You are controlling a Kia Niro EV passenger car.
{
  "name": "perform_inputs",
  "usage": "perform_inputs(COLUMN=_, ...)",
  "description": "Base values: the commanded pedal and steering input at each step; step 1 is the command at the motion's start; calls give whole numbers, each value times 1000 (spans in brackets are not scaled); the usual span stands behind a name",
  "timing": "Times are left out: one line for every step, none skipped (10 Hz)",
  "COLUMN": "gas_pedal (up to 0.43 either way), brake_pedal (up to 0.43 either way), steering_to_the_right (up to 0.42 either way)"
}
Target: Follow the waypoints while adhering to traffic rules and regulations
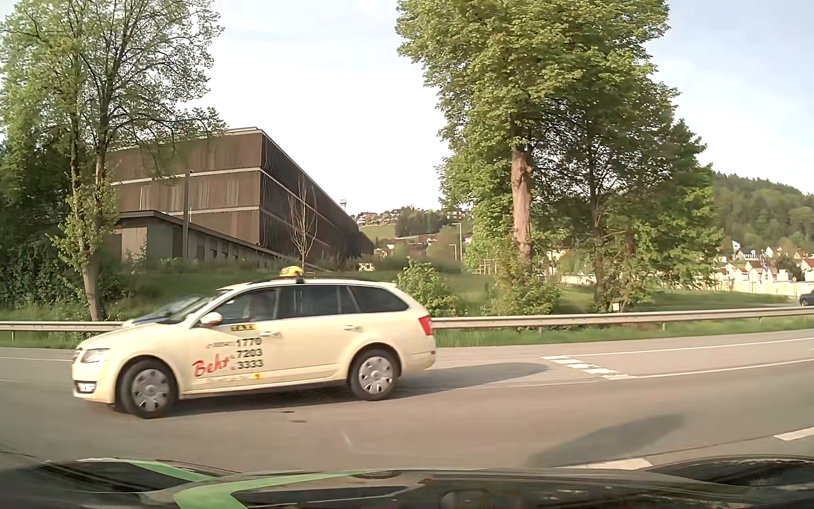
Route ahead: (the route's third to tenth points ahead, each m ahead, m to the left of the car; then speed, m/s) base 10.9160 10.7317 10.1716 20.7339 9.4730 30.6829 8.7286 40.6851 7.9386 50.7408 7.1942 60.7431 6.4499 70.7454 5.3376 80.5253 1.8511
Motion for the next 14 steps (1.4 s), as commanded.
perform_inputs(gas_pedal=0, brake_pedal=207, steering_to_the_right=-155)
perform_inputs(gas_pedal=0, brake_pedal=177, steering_to_the_right=-154)
perform_inputs(gas_pedal=0, brake_pedal=152, steering_to_the_right=-154)
perform_inputs(gas_pedal=0, brake_pedal=122, steering_to_the_right=-154)
perform_inputs(gas_pedal=0, brake_pedal=73, steering_to_the_right=-153)
perform_inputs(gas_pedal=0, brake_pedal=110, steering_to_the_right=-154)
perform_inputs(gas_pedal=0, brake_pedal=152, steering_to_the_right=-153)
perform_inputs(gas_pedal=0, brake_pedal=189, steering_to_the_right=-153)
perform_inputs(gas_pedal=0, brake_pedal=213, steering_to_the_right=-153)
perform_inputs(gas_pedal=0, brake_pedal=226, steering_to_the_right=-153)
perform_inputs(gas_pedal=0, brake_pedal=256, steering_to_the_right=-151)
perform_inputs(gas_pedal=0, brake_pedal=256, steering_to_the_right=-149)
perform_inputs(gas_pedal=0, brake_pedal=256, steering_to_the_right=-149)
perform_inputs(gas_pedal=0, brake_pedal=262, steering_to_the_right=-149)
